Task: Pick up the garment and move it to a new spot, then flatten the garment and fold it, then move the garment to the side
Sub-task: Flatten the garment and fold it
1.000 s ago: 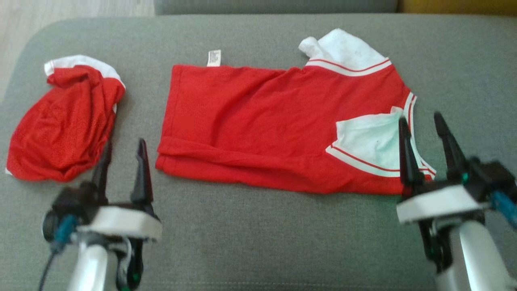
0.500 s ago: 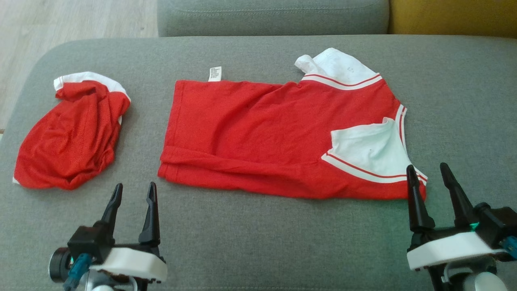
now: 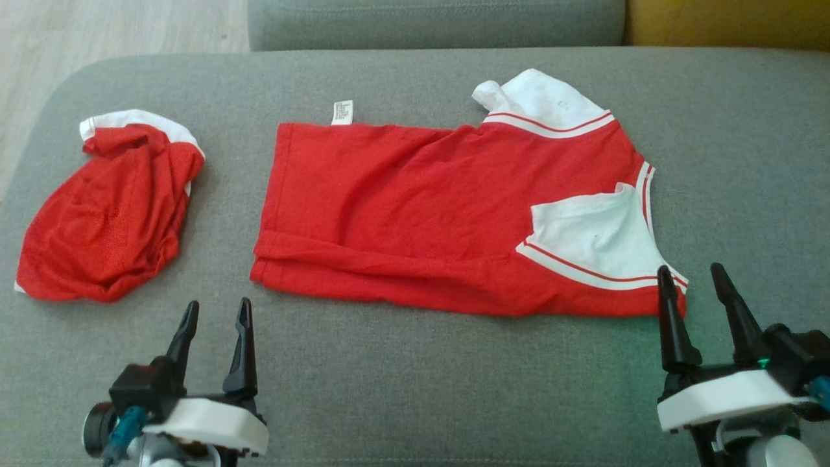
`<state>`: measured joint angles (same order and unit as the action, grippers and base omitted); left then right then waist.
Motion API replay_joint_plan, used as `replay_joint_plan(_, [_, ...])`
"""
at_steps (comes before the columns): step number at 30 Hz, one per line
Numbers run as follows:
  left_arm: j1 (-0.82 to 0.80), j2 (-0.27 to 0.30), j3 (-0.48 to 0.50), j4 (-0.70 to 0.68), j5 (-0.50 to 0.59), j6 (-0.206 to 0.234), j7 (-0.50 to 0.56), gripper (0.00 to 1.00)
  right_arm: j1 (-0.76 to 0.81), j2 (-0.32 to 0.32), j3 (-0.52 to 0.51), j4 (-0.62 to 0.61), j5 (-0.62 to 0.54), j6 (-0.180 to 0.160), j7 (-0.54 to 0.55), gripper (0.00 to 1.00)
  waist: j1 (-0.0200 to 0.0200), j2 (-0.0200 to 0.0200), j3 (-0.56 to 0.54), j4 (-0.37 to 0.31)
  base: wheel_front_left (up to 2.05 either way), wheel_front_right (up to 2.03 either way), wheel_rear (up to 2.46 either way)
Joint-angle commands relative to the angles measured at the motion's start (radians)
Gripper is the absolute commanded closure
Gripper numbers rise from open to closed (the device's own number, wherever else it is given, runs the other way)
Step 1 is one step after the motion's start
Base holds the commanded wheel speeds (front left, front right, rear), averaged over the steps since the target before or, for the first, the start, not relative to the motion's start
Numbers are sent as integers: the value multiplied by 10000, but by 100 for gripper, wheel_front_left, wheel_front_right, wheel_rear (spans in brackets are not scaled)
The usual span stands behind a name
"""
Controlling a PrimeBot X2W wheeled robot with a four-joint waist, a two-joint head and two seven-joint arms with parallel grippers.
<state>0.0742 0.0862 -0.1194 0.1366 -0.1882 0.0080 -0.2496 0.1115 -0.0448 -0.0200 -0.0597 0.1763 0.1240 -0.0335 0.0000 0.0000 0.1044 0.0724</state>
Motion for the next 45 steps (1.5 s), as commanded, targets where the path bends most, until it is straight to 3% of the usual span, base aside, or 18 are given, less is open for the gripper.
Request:
replay_joint_plan(1, [-541,-2,298,-185,-78,-27,-122,0,-427,-55,140,-216,45,67,29,0,0,0,93,-7,0,0,0])
replay_joint_plan(7, [-1705,-44,233,1170,-625,-492,0,0,-1437,-55,-226,1362,-164,67,177,0,0,0,605,-10,0,0,0])
replay_joint_plan(12, [-3136,56,85,3218,-1058,-948,550,0,-2469,-55,-462,3348,-433,67,391,0,0,0,1129,18,0,0,0])
replay_joint_plan(20, [-4203,174,23,5291,-1893,-1269,1252,0,-3073,-55,-603,4638,-443,67,905,0,0,0,1396,-147,0,0,0])
replay_joint_plan(21, [-4272,197,-10,5461,-1972,-1291,1302,9,-3096,-55,-601,4744,-432,67,1034,0,0,0,1403,-179,0,0,0])
replay_joint_plan(22, [-4325,206,-54,5614,-2050,-1309,1357,50,-3121,-55,-580,4814,-387,67,1113,0,0,0,1404,-200,0,0,0])
replay_joint_plan(23, [-4368,208,-105,5758,-2136,-1326,1428,82,-3141,-55,-535,4885,-306,67,1194,0,0,0,1408,-219,0,0,0])
replay_joint_plan(24, [-4404,220,-172,5867,-2198,-1339,1466,100,-3150,-55,-486,4962,-216,67,1292,0,0,0,1407,-238,0,0,0])
replay_joint_plan(26, [-4445,253,-319,6008,-2285,-1358,1468,100,-3168,-55,-437,5034,-99,67,1378,100,0,0,1394,-259,0,0,0])
replay_joint_plan(35, [-4026,459,-403,5618,-2406,-1356,632,100,-2993,-55,-426,4476,237,67,1281,100,0,0,1172,-158,0,0,0])
replay_joint_plan(45, [-2193,598,-475,3417,-2452,-940,878,100,-1080,-55,-866,2343,345,67,1957,100,0,0,476,195,0,0,0])
